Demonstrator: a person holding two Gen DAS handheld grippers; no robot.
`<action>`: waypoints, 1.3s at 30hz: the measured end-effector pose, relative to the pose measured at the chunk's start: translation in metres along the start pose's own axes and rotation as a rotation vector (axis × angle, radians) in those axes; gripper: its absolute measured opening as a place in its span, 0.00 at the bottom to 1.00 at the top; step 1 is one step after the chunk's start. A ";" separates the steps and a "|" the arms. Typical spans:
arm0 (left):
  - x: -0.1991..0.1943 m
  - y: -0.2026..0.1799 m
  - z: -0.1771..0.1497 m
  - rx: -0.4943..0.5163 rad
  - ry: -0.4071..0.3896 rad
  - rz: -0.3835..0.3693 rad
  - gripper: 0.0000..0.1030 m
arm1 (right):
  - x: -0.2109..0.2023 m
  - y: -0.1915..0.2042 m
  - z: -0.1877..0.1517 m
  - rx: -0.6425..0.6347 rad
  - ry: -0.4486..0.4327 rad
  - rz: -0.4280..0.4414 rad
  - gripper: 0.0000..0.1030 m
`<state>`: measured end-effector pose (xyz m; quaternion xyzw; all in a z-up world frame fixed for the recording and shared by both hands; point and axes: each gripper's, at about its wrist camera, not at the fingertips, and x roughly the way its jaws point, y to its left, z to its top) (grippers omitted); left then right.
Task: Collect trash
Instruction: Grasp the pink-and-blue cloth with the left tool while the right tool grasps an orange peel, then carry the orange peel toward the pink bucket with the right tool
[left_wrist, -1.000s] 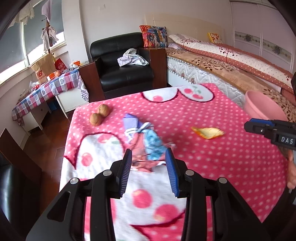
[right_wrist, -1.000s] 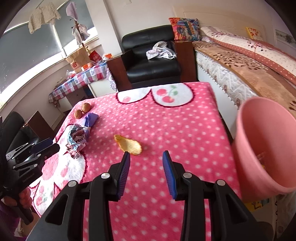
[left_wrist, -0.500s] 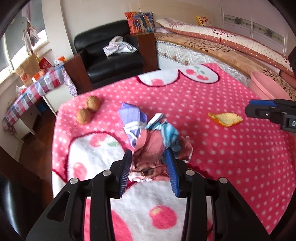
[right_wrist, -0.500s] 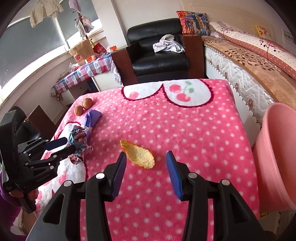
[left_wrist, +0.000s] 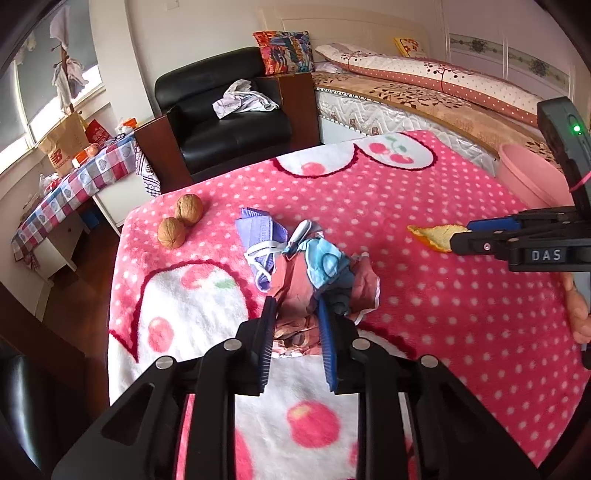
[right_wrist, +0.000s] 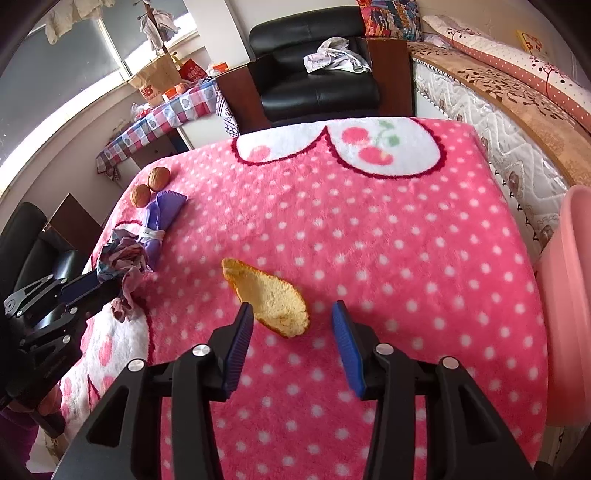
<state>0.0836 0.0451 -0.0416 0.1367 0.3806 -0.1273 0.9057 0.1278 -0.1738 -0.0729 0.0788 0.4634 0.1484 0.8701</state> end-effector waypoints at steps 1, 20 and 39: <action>-0.001 -0.001 0.000 -0.003 0.003 0.000 0.21 | 0.001 0.000 0.000 -0.001 0.003 0.002 0.28; -0.029 -0.032 0.008 -0.066 -0.026 0.055 0.21 | -0.054 -0.001 -0.023 -0.001 -0.084 0.011 0.03; -0.044 -0.100 0.041 -0.074 -0.106 0.037 0.21 | -0.123 -0.043 -0.043 0.073 -0.219 -0.039 0.03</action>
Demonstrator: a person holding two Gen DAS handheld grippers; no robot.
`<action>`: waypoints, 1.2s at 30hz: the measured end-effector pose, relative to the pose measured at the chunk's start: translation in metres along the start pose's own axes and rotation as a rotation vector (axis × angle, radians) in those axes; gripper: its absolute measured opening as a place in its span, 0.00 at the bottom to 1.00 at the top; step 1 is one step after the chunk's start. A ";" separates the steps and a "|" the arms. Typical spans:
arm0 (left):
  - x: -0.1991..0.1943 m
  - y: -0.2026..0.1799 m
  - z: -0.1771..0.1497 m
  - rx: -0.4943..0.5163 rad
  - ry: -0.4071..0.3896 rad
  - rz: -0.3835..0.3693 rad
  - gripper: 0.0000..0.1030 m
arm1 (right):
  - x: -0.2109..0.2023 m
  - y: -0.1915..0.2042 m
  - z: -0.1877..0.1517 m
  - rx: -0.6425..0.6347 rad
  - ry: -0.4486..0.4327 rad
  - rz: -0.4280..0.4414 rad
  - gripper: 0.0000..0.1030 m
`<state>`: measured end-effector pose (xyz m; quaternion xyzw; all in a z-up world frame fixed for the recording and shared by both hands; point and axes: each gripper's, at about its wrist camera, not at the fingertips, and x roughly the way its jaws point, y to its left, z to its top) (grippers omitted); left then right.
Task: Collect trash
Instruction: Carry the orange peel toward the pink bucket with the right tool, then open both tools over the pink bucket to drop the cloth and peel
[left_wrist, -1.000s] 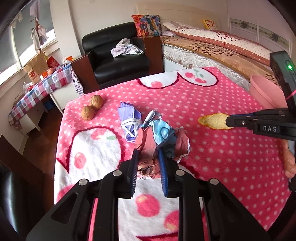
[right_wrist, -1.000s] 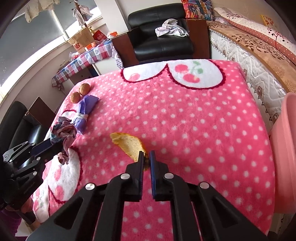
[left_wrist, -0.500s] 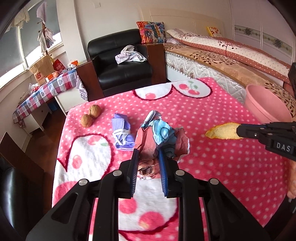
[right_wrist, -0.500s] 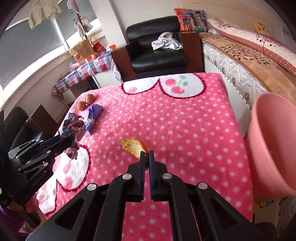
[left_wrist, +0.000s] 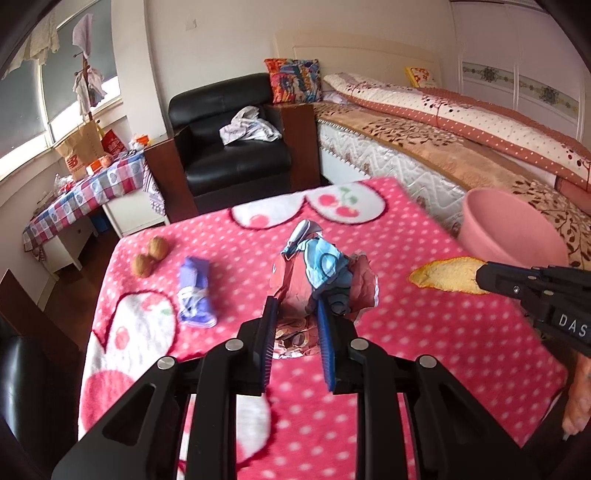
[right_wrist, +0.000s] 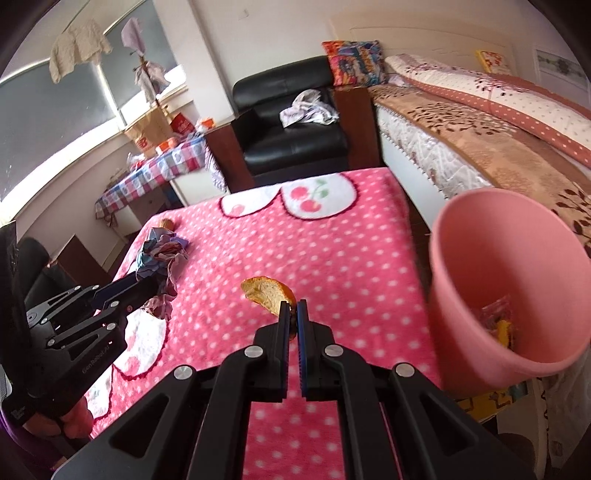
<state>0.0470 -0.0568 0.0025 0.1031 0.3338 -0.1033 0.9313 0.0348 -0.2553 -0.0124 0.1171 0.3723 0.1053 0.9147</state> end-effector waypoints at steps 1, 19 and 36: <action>0.000 -0.004 0.002 0.002 -0.005 -0.003 0.21 | -0.003 -0.004 0.000 0.007 -0.007 -0.004 0.03; 0.007 -0.107 0.042 0.053 -0.058 -0.112 0.21 | -0.061 -0.085 0.005 0.134 -0.139 -0.148 0.03; 0.028 -0.184 0.057 0.089 -0.043 -0.178 0.21 | -0.081 -0.147 -0.006 0.196 -0.170 -0.278 0.03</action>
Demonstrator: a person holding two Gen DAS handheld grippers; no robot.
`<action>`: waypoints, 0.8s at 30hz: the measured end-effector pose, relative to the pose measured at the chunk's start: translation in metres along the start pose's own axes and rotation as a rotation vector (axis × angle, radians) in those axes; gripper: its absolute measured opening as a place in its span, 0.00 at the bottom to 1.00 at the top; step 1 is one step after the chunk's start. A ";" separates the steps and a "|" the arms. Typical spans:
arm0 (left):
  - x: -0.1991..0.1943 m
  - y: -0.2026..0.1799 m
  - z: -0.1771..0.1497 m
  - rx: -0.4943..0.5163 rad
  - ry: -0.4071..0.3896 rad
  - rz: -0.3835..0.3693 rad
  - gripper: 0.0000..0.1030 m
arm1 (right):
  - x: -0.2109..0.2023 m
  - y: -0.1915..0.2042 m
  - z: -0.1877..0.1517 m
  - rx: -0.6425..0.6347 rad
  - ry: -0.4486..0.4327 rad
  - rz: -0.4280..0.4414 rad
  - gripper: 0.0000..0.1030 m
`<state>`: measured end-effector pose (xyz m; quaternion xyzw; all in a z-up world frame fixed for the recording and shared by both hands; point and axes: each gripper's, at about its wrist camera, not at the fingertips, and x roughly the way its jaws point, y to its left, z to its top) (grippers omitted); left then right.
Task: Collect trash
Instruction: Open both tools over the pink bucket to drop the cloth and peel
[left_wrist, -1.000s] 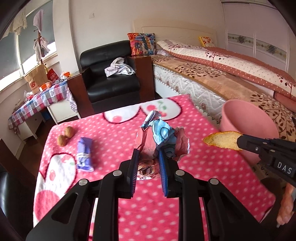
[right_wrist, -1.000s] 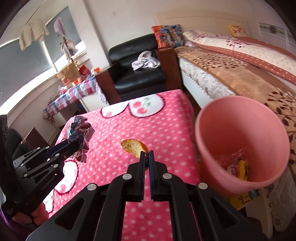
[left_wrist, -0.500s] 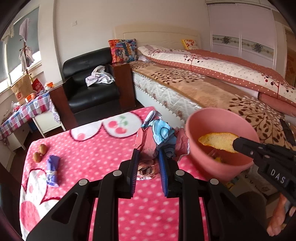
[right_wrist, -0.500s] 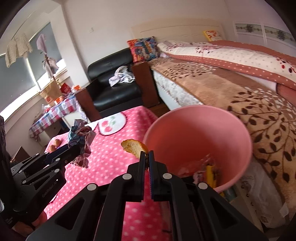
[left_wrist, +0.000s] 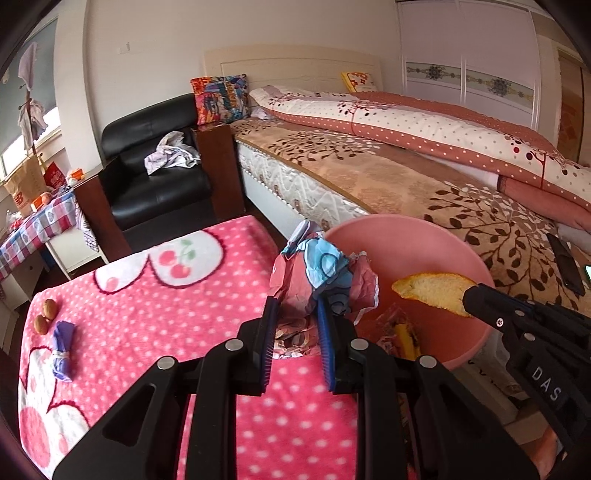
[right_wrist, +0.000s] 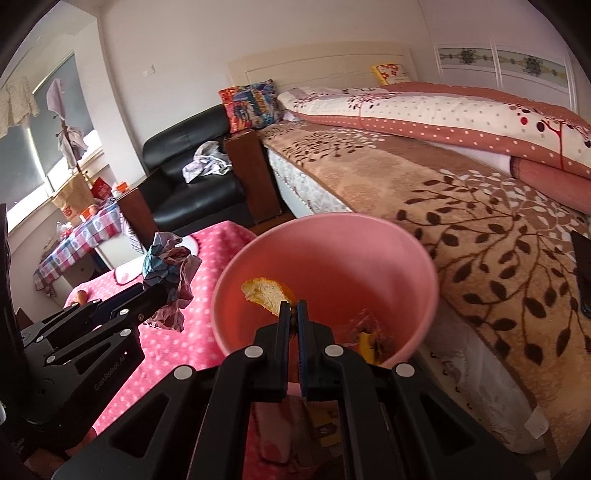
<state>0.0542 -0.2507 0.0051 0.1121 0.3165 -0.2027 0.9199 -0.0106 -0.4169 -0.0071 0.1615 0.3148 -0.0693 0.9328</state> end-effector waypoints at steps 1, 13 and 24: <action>0.001 -0.003 0.001 0.002 0.000 -0.004 0.21 | -0.001 -0.001 -0.001 0.004 0.000 -0.007 0.03; 0.019 -0.034 0.005 0.021 0.013 -0.046 0.21 | 0.003 -0.036 -0.004 0.058 0.007 -0.057 0.03; 0.032 -0.051 0.006 0.026 0.028 -0.067 0.21 | 0.008 -0.049 -0.005 0.070 0.013 -0.076 0.04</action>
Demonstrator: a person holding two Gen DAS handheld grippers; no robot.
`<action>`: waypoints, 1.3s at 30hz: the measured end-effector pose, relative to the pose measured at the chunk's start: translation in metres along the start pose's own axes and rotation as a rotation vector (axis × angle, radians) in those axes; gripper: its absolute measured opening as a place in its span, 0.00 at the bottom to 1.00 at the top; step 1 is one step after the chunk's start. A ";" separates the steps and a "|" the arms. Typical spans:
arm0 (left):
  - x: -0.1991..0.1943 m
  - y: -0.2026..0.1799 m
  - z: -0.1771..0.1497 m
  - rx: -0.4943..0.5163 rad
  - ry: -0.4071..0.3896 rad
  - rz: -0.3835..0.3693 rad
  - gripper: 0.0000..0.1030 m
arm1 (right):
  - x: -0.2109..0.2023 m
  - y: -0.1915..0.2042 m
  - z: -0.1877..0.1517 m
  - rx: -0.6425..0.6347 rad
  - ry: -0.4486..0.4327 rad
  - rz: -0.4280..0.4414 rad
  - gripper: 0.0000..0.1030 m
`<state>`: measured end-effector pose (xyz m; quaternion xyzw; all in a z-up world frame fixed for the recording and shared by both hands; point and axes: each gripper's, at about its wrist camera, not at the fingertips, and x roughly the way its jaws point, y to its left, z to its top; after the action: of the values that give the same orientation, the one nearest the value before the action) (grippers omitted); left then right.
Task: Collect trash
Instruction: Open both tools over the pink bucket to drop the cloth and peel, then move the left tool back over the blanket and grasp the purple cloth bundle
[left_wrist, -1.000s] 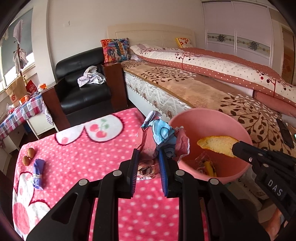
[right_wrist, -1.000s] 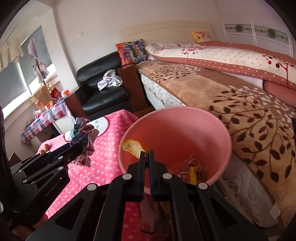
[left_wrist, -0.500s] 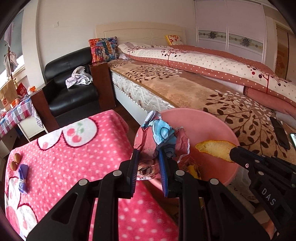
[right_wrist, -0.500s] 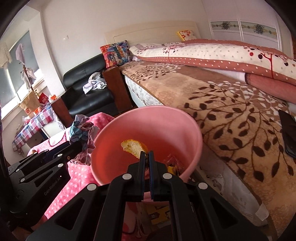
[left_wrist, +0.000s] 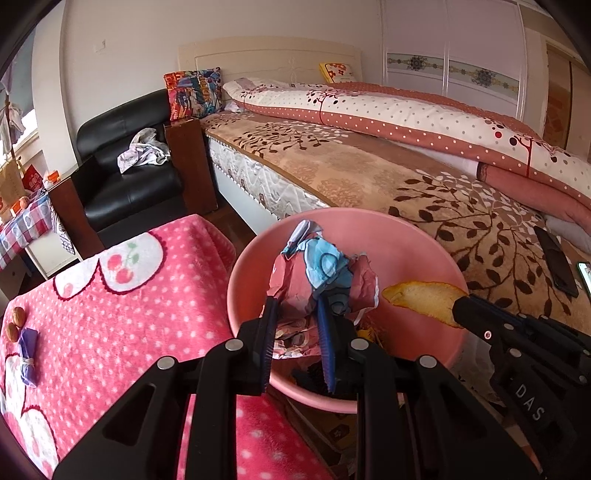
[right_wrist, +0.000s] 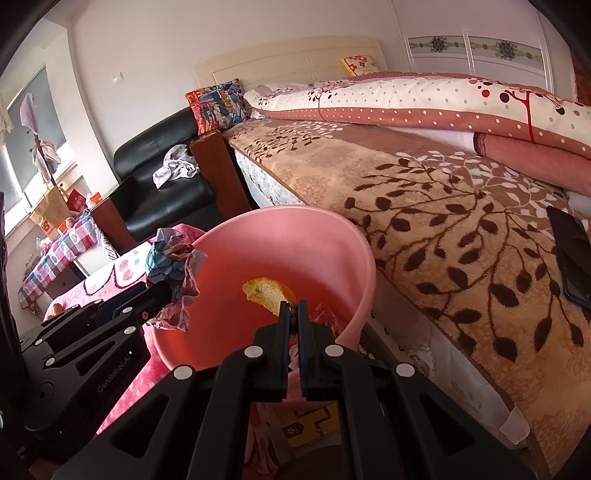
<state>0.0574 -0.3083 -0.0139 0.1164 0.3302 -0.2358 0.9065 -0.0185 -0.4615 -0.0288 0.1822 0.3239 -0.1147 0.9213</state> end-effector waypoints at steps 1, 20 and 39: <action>0.001 -0.001 0.000 0.001 0.000 -0.001 0.21 | 0.000 0.000 0.000 0.000 -0.001 0.000 0.04; 0.012 -0.008 0.001 0.014 0.025 -0.043 0.32 | 0.007 -0.006 0.004 0.003 -0.006 -0.017 0.04; -0.004 0.011 -0.001 -0.009 0.005 0.004 0.33 | -0.006 0.011 -0.001 -0.030 -0.016 0.031 0.30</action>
<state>0.0598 -0.2971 -0.0119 0.1133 0.3334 -0.2323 0.9067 -0.0196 -0.4504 -0.0227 0.1722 0.3152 -0.0970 0.9282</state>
